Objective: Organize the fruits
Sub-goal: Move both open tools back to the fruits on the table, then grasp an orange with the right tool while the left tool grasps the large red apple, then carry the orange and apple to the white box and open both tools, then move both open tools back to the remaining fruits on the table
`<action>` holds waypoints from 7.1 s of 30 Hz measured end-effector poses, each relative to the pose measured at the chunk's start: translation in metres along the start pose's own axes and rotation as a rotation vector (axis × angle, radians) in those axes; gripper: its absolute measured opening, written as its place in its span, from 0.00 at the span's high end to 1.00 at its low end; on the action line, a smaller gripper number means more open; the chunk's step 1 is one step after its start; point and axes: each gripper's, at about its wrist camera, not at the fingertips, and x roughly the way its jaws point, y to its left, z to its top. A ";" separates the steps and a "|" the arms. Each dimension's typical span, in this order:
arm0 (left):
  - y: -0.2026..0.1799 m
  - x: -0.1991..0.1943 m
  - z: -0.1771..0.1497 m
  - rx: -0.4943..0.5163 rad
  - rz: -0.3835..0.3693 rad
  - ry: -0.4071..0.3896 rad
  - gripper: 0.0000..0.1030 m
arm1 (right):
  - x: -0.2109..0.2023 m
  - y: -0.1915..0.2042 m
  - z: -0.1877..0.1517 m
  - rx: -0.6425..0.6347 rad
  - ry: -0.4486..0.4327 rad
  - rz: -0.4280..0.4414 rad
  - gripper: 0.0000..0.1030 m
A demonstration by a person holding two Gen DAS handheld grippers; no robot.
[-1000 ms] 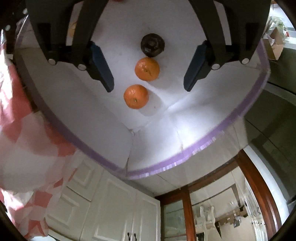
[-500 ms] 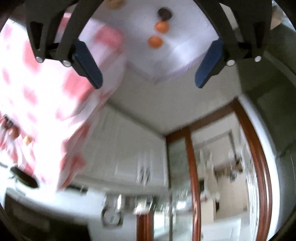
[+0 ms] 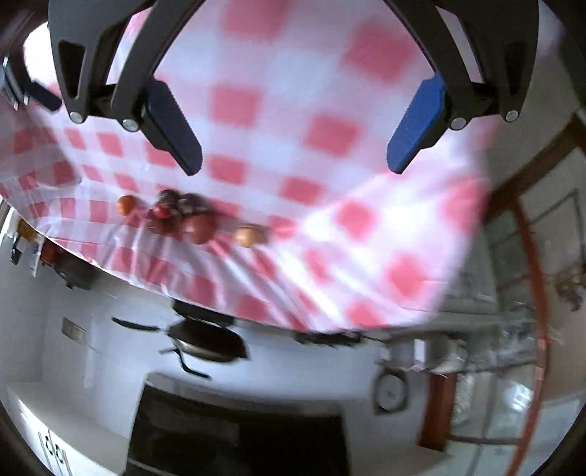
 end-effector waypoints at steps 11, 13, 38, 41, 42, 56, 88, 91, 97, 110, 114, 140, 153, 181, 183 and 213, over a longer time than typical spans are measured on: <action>-0.065 0.173 0.024 -0.363 -0.008 0.107 0.02 | 0.075 -0.157 0.022 0.312 0.121 -0.190 0.16; -0.061 0.185 0.025 -0.426 -0.001 0.097 0.02 | 0.091 -0.170 0.028 0.320 0.136 -0.218 0.16; -0.039 0.204 0.014 -0.490 -0.064 0.158 0.02 | 0.245 -0.244 0.092 0.448 0.243 -0.356 0.57; -0.040 0.203 0.014 -0.482 -0.066 0.159 0.02 | 0.224 -0.237 0.080 0.473 0.197 -0.308 0.57; -0.040 0.202 0.014 -0.481 -0.067 0.159 0.02 | 0.214 -0.232 0.074 0.489 0.179 -0.278 0.57; -0.077 0.219 0.023 -0.375 -0.133 0.187 0.02 | 0.188 -0.228 0.049 0.652 0.087 -0.139 0.57; -0.104 0.270 0.060 -0.240 -0.046 0.195 0.35 | 0.192 -0.225 0.058 0.643 0.083 -0.090 0.56; -0.091 0.244 0.057 -0.263 -0.003 0.119 0.36 | 0.192 -0.227 0.057 0.649 0.082 -0.088 0.56; -0.056 0.194 0.037 -0.288 0.046 0.076 0.36 | 0.191 -0.227 0.057 0.653 0.076 -0.086 0.56; 0.017 0.081 -0.006 -0.324 0.088 0.005 0.36 | 0.137 -0.173 0.032 0.619 0.043 -0.017 0.56; 0.038 0.053 -0.020 -0.348 0.059 0.006 0.36 | 0.107 -0.136 0.017 0.606 0.054 0.055 0.56; 0.202 -0.126 -0.094 -0.324 0.179 -0.047 0.36 | 0.027 0.145 -0.020 0.020 0.212 0.379 0.56; 0.299 -0.188 -0.153 -0.404 0.386 0.003 0.36 | -0.004 0.298 -0.083 -0.455 0.296 0.598 0.56; 0.337 -0.077 -0.262 -0.339 0.380 0.517 0.36 | 0.071 0.421 -0.227 -0.905 0.742 0.630 0.56; 0.331 -0.070 -0.262 -0.302 0.357 0.528 0.37 | 0.079 0.420 -0.228 -0.892 0.762 0.618 0.56; 0.212 -0.184 -0.067 -0.013 0.528 -0.207 0.02 | -0.072 0.297 -0.044 -0.599 -0.078 0.612 0.16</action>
